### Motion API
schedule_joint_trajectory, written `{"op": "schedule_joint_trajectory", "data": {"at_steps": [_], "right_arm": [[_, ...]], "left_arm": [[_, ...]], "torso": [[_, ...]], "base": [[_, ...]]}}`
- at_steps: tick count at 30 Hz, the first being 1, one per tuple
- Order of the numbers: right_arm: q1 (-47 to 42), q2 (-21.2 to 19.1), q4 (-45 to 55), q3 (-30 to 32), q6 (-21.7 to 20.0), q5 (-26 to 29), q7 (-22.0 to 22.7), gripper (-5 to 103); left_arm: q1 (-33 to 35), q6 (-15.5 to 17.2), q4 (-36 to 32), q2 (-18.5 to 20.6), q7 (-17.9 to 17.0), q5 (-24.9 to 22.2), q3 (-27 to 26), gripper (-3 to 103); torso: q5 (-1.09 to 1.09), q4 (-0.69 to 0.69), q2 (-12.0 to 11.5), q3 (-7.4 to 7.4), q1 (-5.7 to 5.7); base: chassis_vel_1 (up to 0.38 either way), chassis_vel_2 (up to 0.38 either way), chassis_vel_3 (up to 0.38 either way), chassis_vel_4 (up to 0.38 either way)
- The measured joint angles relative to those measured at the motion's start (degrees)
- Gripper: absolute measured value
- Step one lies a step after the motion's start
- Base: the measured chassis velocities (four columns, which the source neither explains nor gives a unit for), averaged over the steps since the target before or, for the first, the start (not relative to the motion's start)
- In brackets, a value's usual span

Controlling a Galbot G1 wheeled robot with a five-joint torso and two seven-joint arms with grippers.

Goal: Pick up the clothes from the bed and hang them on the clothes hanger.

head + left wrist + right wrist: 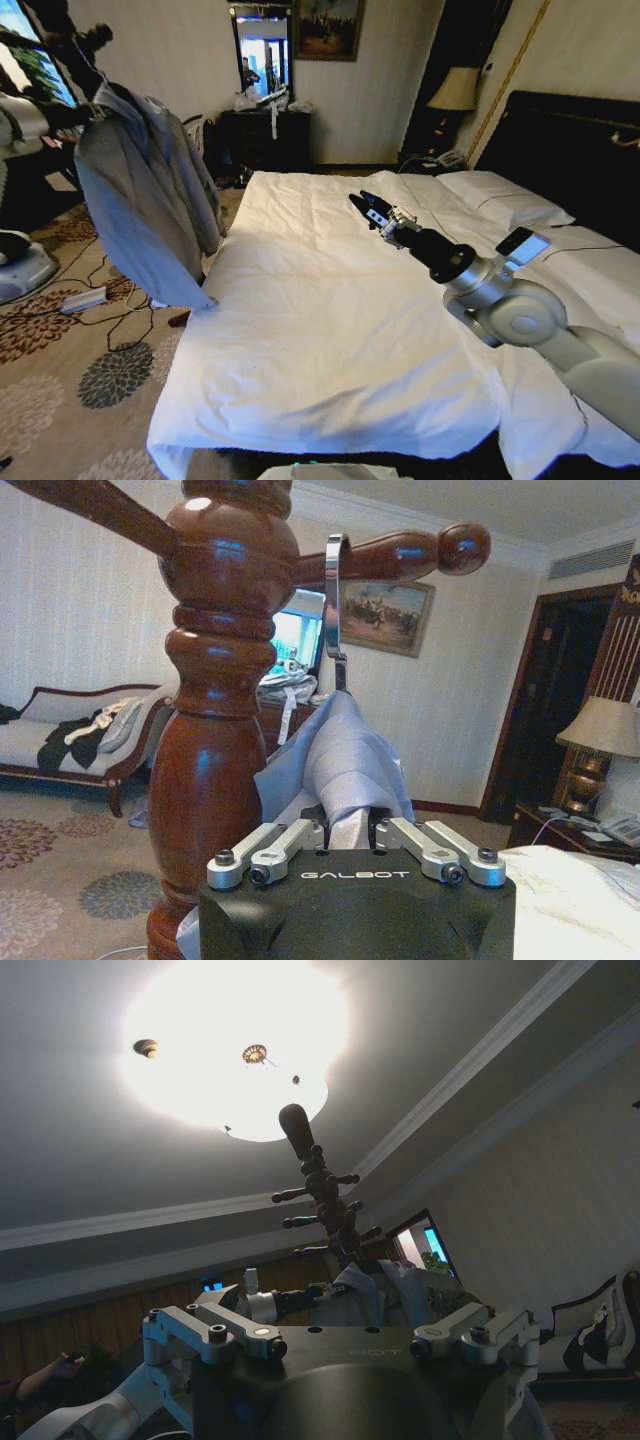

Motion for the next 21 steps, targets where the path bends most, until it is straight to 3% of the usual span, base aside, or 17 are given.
{"op": "schedule_joint_trajectory", "data": {"at_steps": [11, 12, 14, 21], "right_arm": [[-0.7, -0.2, 0.3, 0.7, 0.1, 0.0, 0.0, 100], [-0.7, -0.2, 0.3, 0.7, 0.1, 0.0, 0.0, 100], [-0.7, -0.2, 0.3, 0.7, 0.1, 0.0, 0.1, 100], [-0.7, 0.0, 0.3, 0.6, 0.1, -0.1, 0.1, 100]], "left_arm": [[0.3, -1.5, 0.5, -0.6, -0.8, 0.4, 0.0, 14], [0.6, -2.1, 0.1, -0.4, -0.9, 0.4, -0.1, 19], [0.8, -2.6, -0.1, -0.3, -0.9, 0.3, -0.2, 19], [3.1, -4.2, -3.0, 1.2, -2.5, -0.2, -2.3, 51]], "torso": [[0.0, 0.01, 0.0, 0.0, 0.0], [-0.02, 0.0, 0.0, 0.0, 0.0], [-0.02, 0.01, 0.0, 0.0, 0.0], [-0.02, 0.0, 0.0, 0.0, 0.0]], "base": [[0.0, 0.0, 0.0, 0.0], [0.0, 0.0, 0.0, 0.0], [0.0, 0.0, 0.0, 0.0], [0.0, 0.0, 0.0, 0.0]]}}
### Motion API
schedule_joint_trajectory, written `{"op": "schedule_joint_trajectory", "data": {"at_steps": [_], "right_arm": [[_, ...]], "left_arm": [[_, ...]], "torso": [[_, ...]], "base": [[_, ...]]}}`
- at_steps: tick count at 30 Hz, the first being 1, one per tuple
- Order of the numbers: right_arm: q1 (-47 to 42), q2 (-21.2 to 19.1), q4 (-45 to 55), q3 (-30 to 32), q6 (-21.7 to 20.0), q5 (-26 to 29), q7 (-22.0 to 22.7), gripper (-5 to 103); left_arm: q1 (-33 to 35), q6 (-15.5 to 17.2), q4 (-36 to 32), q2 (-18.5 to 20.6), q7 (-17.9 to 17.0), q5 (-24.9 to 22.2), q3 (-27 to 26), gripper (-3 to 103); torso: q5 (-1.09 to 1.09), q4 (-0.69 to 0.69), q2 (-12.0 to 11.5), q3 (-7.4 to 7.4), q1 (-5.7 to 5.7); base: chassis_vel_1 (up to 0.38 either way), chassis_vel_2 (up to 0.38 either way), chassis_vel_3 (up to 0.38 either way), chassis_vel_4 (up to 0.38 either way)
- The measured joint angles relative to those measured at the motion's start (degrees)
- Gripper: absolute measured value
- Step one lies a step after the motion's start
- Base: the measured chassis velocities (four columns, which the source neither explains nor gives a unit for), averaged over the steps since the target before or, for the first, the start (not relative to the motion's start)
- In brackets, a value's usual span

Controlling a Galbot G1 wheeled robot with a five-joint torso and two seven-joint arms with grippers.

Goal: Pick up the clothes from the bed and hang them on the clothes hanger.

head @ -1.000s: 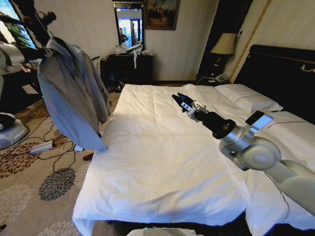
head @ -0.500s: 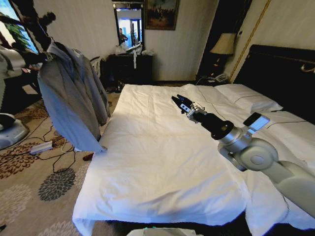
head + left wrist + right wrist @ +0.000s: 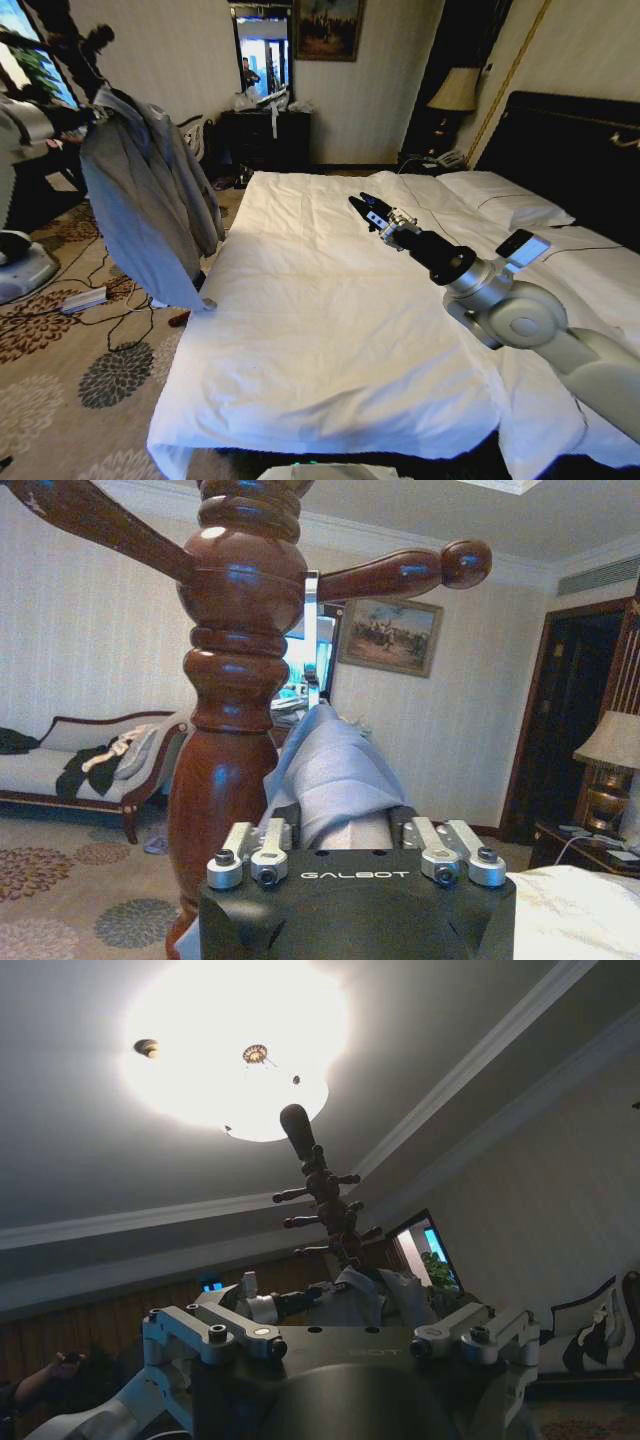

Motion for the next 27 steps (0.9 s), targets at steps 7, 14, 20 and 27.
{"op": "schedule_joint_trajectory", "data": {"at_steps": [7, 14, 20, 27], "right_arm": [[-0.6, 0.3, -0.1, 0.0, 0.0, -0.4, 0.0, 100], [-0.8, 0.5, -0.2, 0.0, 0.0, -0.7, 0.0, 100], [-0.6, 0.6, -0.4, -0.5, -0.1, -0.8, 0.0, 100], [-0.7, 1.1, -1.4, -0.7, 1.2, -3.4, 1.4, 100]], "left_arm": [[3.2, 0.1, -3.4, 2.0, -1.1, 0.6, -2.9, 74], [10.1, 0.5, -10.0, 5.8, -2.1, 0.9, -9.2, 94], [15.3, 0.1, -14.4, 9.5, -3.1, 0.2, -13.0, 100], [24.5, -9.0, -25.6, 17.4, -2.1, -8.5, -19.0, 100]], "torso": [[0.01, 0.01, 0.0, 0.0, 0.0], [0.0, 0.01, 0.0, 0.0, 0.0], [0.0, 0.01, 0.0, 0.0, 0.0], [0.0, 0.05, 0.0, -0.01, -0.01]], "base": [[0.0, 0.0, 0.0, 0.0], [0.0, 0.0, 0.0, 0.0], [0.0, 0.0, 0.0, 0.0], [0.0, 0.0, 0.0, 0.0]]}}
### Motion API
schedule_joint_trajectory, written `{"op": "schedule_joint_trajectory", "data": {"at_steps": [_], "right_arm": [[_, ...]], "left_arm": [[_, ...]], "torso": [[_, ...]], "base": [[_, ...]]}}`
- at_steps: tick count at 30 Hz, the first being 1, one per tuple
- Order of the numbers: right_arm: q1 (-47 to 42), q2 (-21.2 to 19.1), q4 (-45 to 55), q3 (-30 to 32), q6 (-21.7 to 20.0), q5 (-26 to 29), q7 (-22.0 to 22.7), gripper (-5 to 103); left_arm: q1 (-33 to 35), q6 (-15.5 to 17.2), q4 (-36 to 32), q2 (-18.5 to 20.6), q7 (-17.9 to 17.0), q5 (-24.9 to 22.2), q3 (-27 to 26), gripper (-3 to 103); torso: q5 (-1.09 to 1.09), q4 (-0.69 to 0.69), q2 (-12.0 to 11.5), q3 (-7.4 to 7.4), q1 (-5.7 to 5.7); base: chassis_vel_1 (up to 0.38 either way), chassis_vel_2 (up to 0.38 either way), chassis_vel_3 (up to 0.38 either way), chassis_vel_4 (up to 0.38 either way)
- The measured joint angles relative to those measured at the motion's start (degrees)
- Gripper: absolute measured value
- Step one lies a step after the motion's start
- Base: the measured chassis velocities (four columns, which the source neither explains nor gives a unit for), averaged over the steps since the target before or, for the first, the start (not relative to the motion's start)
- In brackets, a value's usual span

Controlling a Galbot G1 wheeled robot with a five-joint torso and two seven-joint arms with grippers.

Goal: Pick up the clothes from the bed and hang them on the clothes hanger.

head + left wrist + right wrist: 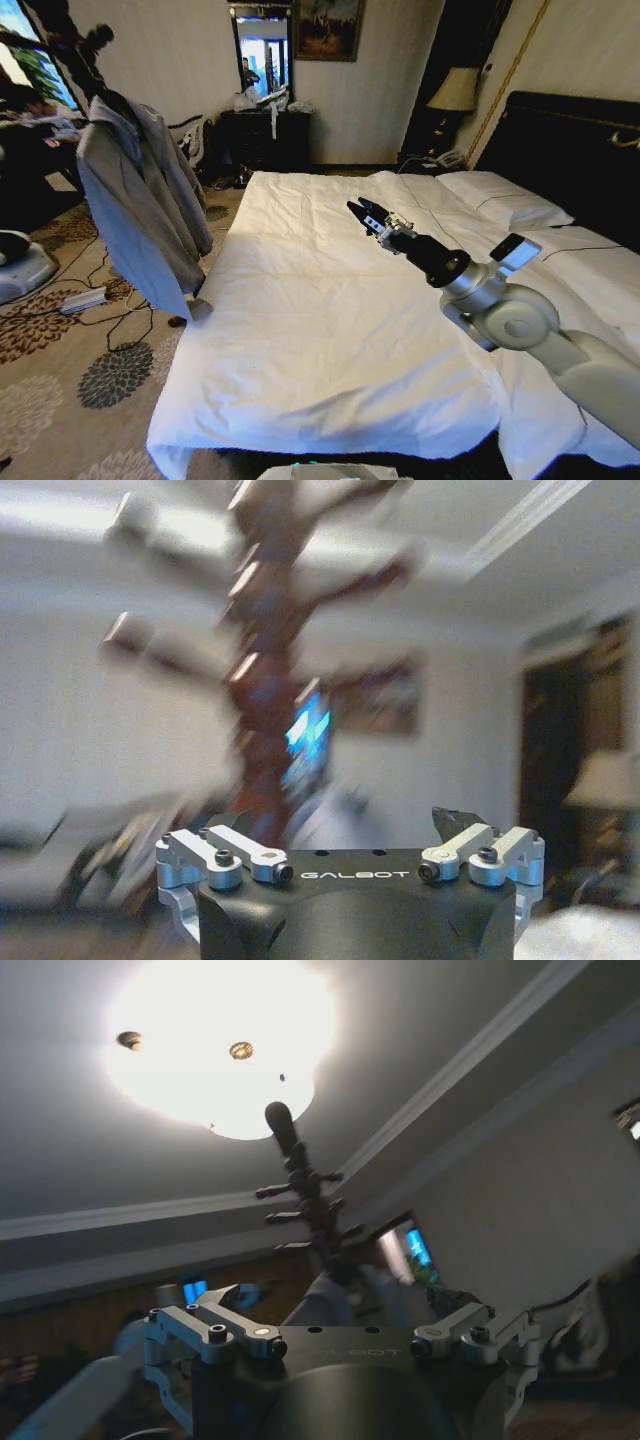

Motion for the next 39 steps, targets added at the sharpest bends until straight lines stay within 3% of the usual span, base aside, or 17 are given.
{"op": "schedule_joint_trajectory", "data": {"at_steps": [2, 4, 8, 10, 11, 14, 15, 18, 22, 24, 25, 27, 29, 32, 34, 36, 39], "right_arm": [[0.0, 0.2, -0.2, 0.2, 0.4, -0.4, 0.5, 100], [0.3, 1.0, -1.0, 1.2, 1.2, -1.9, 3.5, 100], [0.5, 1.9, -1.6, 2.4, 1.4, -7.1, 11.5, 100], [-0.5, 3.0, -2.5, 3.8, 1.2, -13.6, 20.1, 100], [-0.5, 3.0, -2.5, 3.8, 1.2, -13.6, 20.1, 100], [-5.3, 3.8, -3.2, 8.7, 0.8, -17.8, 24.5, 100], [-9.8, 4.3, -4.3, 13.1, 0.9, -21.0, 25.1, 100], [-13.7, 4.9, -5.3, 16.4, 1.4, -23.6, 25.2, 100], [-24.0, 8.7, -6.1, 23.1, 2.6, -30.1, 23.7, 100], [-27.0, 11.2, -5.8, 24.9, 2.7, -32.8, 22.8, 100], [-31.8, 16.7, -4.2, 27.6, 2.7, -37.0, 21.4, 100], [-33.6, 18.9, -3.3, 28.4, 2.6, -38.4, 21.2, 100], [-37.6, 23.0, -1.4, 29.8, 2.3, -41.6, 21.0, 100], [-47.0, 29.5, 2.4, 32.5, 0.8, -56.2, 20.8, 100], [-48.1, 30.1, 2.9, 32.7, 0.4, -58.1, 20.8, 100], [-53.1, 31.8, 6.6, 33.1, -1.7, -63.7, 21.0, 100], [-55.5, 32.4, 9.9, 32.9, -3.1, -64.2, 21.3, 100]], "left_arm": [[0.7, -1.9, -1.4, 0.6, 0.6, -1.2, -0.2, 100], [3.2, -8.7, -8.0, 2.4, 0.8, -5.1, -0.5, 100], [7.0, -13.9, -14.9, 3.6, -4.2, -6.8, -1.4, 100], [15.2, -18.7, -20.5, 4.2, -9.5, -4.7, -7.4, 100], [15.2, -18.7, -20.5, 4.2, -9.5, -4.7, -7.4, 100], [29.7, -21.0, -27.0, 2.1, -12.8, -1.5, -20.5, 100], [40.6, -21.0, -31.7, -0.7, -14.1, 0.3, -28.0, 100], [47.8, -21.0, -34.7, -3.0, -14.9, 2.4, -32.8, 100], [62.2, -21.6, -40.0, -9.7, -15.7, 10.3, -41.2, 100], [66.5, -21.9, -41.7, -12.5, -16.0, 12.9, -43.2, 100], [74.2, -22.1, -46.1, -17.8, -17.4, 15.7, -45.8, 100], [76.6, -22.0, -47.8, -19.6, -18.0, 16.3, -46.3, 100], [81.9, -21.7, -52.1, -25.0, -19.1, 19.3, -46.9, 100], [90.2, -22.7, -59.6, -37.6, -18.5, 29.9, -45.6, 100], [91.4, -23.0, -60.7, -39.3, -18.4, 31.6, -45.1, 100], [95.9, -24.5, -64.2, -45.1, -17.9, 38.0, -42.8, 100], [98.1, -25.1, -65.8, -47.6, -17.5, 40.9, -41.6, 100]], "torso": [[0.0, 0.01, 0.0, 0.0, 0.0], [0.01, -0.03, 0.0, 0.0, 0.0], [0.06, -0.11, 0.0, 0.0, 0.0], [0.02, -0.08, 0.0, 0.01, 0.01], [0.02, -0.08, 0.0, 0.01, 0.01], [0.06, 0.0, 0.0, 0.0, 0.0], [-0.04, -0.03, 0.0, 0.0, 0.0], [-0.04, -0.09, 0.0, 0.0, 0.01], [0.01, -0.06, 0.0, 0.01, 0.01], [0.0, -0.04, 0.0, 0.0, 0.01], [0.01, -0.02, 0.0, 0.0, 0.01], [0.02, -0.03, 0.0, -0.01, 0.0], [0.05, -0.05, 0.0, 0.0, 0.0], [0.01, -0.05, 0.0, -0.01, -0.01], [0.01, -0.05, 0.0, -0.01, -0.01], [0.03, -0.05, 0.0, -0.01, -0.02], [0.03, -0.03, 0.0, -0.01, -0.01]], "base": [[0.0, 0.0, 0.0, 0.0], [0.0, 0.0, 0.0, 0.0], [0.0, 0.0, 0.0, 0.0], [0.0, 0.0, 0.0, 0.0], [0.0, 0.0, 0.0, 0.0], [0.0, 0.0, 0.0, 0.0], [0.0, 0.0, 0.0, 0.0], [0.0, 0.0, 0.0, 0.0], [0.0, 0.0, 0.0, 0.0], [0.0, 0.0, 0.0, 0.0], [0.0, 0.0, 0.0, 0.0], [0.0, 0.0, 0.0, 0.0], [0.0, 0.0, 0.0, 0.0], [0.0, 0.0, 0.0, 0.0], [0.0, 0.0, 0.0, 0.0], [0.0, 0.0, 0.0, 0.0], [0.0, 0.0, 0.0, 0.0]]}}
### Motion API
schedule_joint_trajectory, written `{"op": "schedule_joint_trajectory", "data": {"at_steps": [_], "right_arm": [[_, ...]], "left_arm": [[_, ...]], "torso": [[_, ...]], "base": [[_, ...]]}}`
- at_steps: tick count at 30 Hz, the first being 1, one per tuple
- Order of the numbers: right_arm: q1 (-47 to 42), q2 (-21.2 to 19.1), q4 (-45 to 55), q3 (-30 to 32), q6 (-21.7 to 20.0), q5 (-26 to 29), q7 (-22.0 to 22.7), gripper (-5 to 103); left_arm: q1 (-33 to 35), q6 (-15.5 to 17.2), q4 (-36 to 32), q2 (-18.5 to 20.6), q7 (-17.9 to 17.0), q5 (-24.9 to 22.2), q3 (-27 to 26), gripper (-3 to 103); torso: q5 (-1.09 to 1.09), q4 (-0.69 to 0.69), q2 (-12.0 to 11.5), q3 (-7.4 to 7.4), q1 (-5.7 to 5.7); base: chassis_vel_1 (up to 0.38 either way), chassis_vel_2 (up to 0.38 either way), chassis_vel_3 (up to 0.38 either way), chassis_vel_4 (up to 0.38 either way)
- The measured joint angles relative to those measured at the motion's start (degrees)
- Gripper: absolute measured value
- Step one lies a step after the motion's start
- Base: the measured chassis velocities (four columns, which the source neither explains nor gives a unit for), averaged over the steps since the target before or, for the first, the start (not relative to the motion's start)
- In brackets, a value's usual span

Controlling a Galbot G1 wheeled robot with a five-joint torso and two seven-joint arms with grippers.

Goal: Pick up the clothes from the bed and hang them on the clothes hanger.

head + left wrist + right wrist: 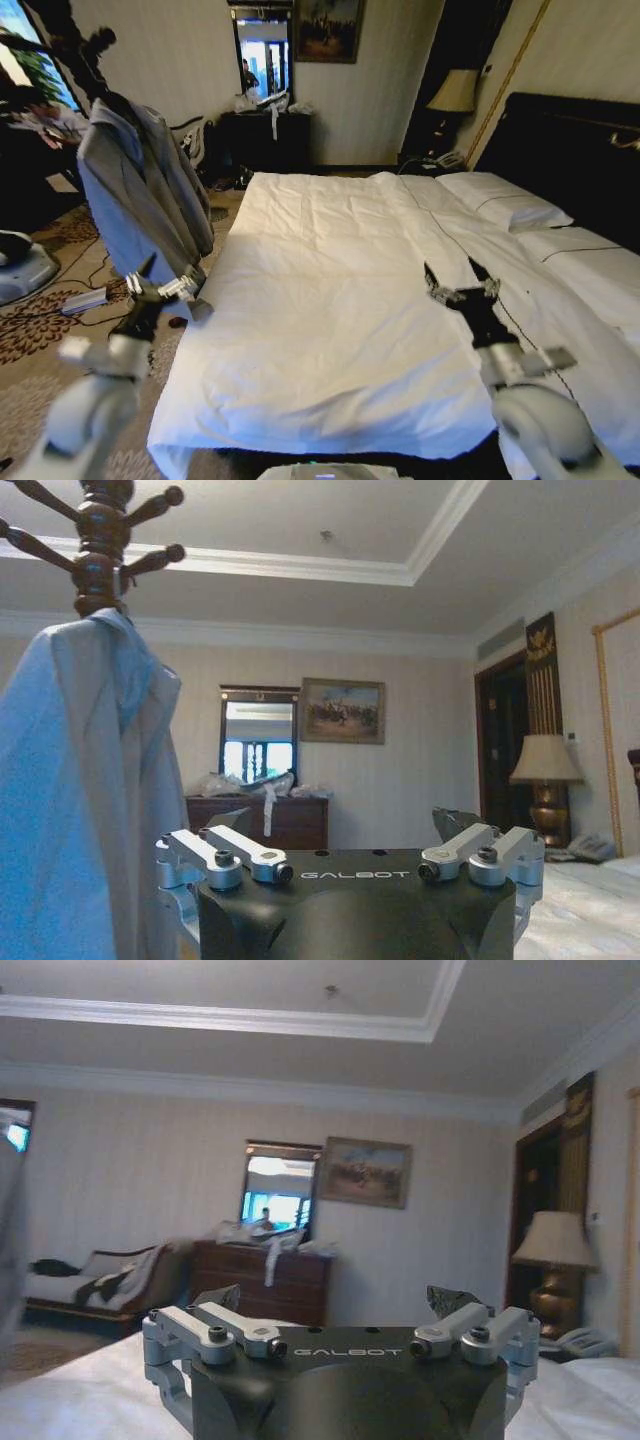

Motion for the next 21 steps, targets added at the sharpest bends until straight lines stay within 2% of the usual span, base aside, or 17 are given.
{"op": "schedule_joint_trajectory", "data": {"at_steps": [3, 7, 11, 12, 15, 16, 18, 20, 21], "right_arm": [[-3.8, 1.5, 2.3, 0.8, -3.5, 0.1, 2.1, 100], [-5.4, 3.2, 2.5, 2.2, -4.7, 0.8, 4.0, 100], [-4.7, 4.4, 2.5, 3.4, -4.8, 1.2, 5.3, 100], [-4.3, 4.7, 2.4, 3.3, -4.1, 1.2, 5.2, 100], [-1.8, 7.4, -6.0, 0.4, 3.3, -2.8, 1.4, 100], [-1.8, 7.4, -6.0, 0.4, 3.3, -2.8, 1.4, 100], [-0.6, 10.2, -10.8, -1.4, 7.4, -7.6, -1.2, 100], [-0.2, 12.8, -11.8, -2.7, 8.4, -10.2, -2.6, 100], [-0.2, 12.8, -11.8, -2.7, 8.4, -10.2, -2.6, 100]], "left_arm": [[1.9, -0.1, -1.9, -1.2, 0.1, 3.4, 1.1, 100], [2.3, 0.6, -2.3, -0.8, -0.1, 3.7, 1.3, 100], [3.9, 0.8, -1.5, -1.2, -0.2, 3.4, 0.7, 100], [4.5, 0.7, -0.5, -1.5, -0.2, 2.9, 0.8, 100], [5.6, -2.0, 7.2, -3.3, -0.1, 2.4, 3.7, 100], [5.6, -2.0, 7.2, -3.3, -0.1, 2.4, 3.7, 100], [6.5, -4.1, 11.3, -5.2, 0.8, 2.3, 5.5, 100], [7.9, -5.8, 12.3, -7.1, 2.4, 2.4, 6.9, 100], [7.9, -5.8, 12.3, -7.1, 2.4, 2.4, 6.9, 100]], "torso": [[-0.02, -0.01, 0.0, 0.0, 0.01], [0.0, -0.05, 0.0, 0.0, 0.01], [-0.02, -0.01, 0.0, 0.01, 0.02], [-0.01, 0.0, 0.0, 0.01, 0.02], [0.0, -0.02, 0.0, 0.01, 0.02], [0.0, -0.02, 0.0, 0.01, 0.02], [-0.02, -0.01, 0.0, 0.02, 0.03], [0.01, -0.01, 0.0, 0.02, 0.04], [0.01, -0.01, 0.0, 0.02, 0.04]], "base": [[0.0, 0.0, 0.0, 0.0], [0.0, 0.0, 0.0, 0.0], [0.0, 0.0, 0.0, 0.0], [0.0, 0.0, 0.0, 0.0], [0.0, 0.0, 0.0, 0.0], [0.0, 0.0, 0.0, 0.0], [0.0, 0.0, 0.0, 0.0], [0.0, 0.0, 0.0, 0.0], [0.0, 0.0, 0.0, 0.0]]}}
